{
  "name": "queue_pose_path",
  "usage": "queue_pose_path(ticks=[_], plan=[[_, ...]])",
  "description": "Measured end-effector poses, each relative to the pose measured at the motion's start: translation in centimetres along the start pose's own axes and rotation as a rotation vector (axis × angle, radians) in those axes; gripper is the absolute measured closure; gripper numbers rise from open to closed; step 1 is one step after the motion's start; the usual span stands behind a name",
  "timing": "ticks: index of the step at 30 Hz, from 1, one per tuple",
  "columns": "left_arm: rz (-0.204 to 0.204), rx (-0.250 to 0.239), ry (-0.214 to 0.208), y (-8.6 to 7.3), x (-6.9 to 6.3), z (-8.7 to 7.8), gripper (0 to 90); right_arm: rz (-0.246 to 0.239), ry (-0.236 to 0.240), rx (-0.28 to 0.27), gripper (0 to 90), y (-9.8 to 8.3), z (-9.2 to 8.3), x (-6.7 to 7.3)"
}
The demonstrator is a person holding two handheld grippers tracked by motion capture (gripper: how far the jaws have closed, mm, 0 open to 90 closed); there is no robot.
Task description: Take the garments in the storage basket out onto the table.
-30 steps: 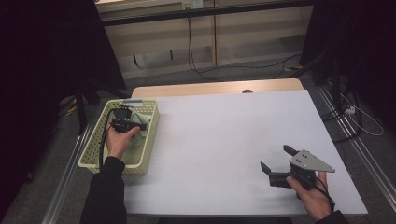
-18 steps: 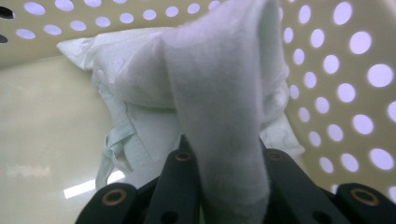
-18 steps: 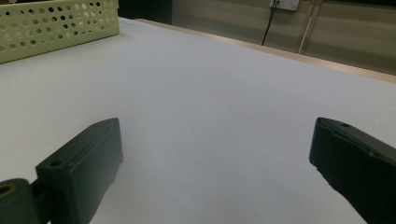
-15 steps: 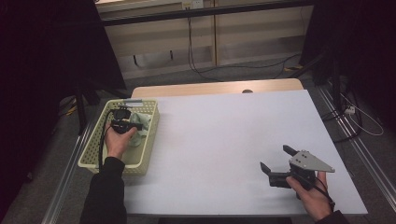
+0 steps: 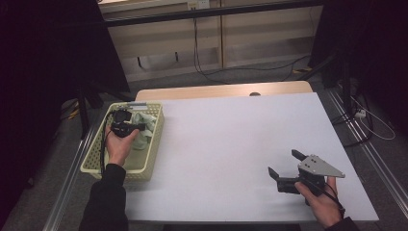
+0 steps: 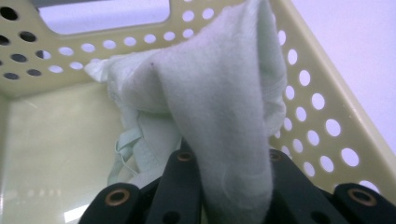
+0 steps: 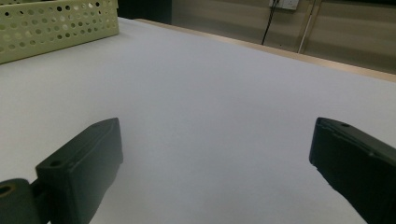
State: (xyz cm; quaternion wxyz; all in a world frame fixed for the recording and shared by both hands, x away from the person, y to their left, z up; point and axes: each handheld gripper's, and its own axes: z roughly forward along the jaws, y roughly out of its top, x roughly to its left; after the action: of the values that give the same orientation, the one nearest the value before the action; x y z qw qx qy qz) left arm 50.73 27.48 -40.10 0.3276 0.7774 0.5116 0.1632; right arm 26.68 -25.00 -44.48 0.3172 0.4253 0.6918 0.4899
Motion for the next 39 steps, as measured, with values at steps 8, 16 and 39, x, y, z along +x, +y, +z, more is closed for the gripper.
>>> queue_pose_path(ticks=[8, 16, 39], plan=[[-0.006, -0.045, 0.001, -0.2, 0.2, -1.1, 84.4, 0.001, -0.001, 0.001, 1.8, 0.0, 0.0, 0.0], [0.017, -0.099, 0.016, -0.3, 0.1, -1.9, 84.4, 0.003, -0.002, 0.002, 1.8, 0.0, 0.0, 0.0], [0.0, -0.223, -0.002, -0.8, -0.2, -3.4, 84.4, -0.001, 0.0, 0.0, 1.8, 0.0, 0.0, 0.0]])
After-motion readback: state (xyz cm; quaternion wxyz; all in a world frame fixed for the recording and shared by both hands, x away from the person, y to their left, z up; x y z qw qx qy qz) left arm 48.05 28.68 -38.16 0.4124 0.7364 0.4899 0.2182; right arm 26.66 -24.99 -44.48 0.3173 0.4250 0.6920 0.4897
